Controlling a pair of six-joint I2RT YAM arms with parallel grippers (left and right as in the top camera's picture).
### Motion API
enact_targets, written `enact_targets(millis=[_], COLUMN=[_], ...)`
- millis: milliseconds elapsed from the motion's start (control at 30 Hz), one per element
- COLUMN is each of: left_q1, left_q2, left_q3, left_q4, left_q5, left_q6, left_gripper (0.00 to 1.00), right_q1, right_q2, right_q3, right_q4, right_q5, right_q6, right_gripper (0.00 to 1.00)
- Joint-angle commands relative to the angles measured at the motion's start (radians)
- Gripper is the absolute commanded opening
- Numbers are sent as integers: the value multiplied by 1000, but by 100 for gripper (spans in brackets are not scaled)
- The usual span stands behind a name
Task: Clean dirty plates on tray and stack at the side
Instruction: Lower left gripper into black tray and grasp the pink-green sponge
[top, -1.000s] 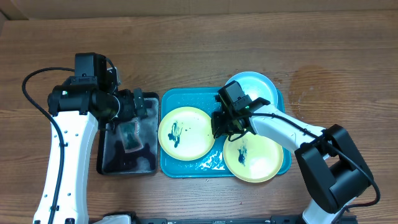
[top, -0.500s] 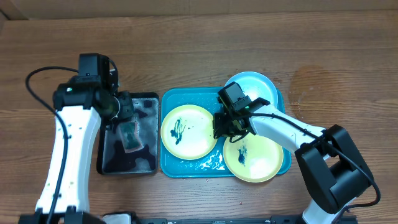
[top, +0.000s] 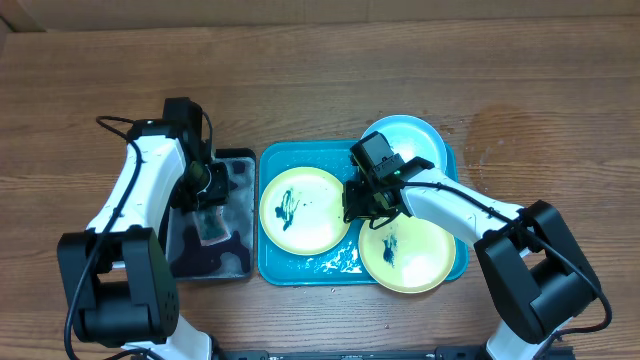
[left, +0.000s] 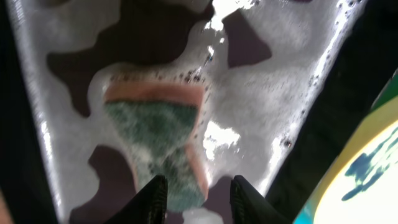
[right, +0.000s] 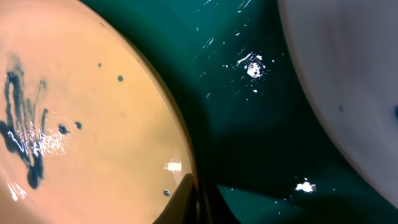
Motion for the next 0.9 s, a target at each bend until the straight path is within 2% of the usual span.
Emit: enact_targets(millis=[0,233,600,867], left_q1=[-8,-11,-11,-10], left_q2=[6,6,-58,-77], left_q3=[-2,-55,-155,-161], left_q4=[27,100,146,158], left_q5=[32,7,-151,-108], left_q6=[40,45,-196,-185], left_gripper=[35,38,42,43], right_q1=[-3,-3,-3,-3], right_q2=[1,1,1,1], right_q3=[-8,-8,-8,-8], right_q4=[-17,-44,-64,-60], right_q5=[60,60,58,55], right_q6=[4,4,5,5], right_gripper=[4,4,4,4])
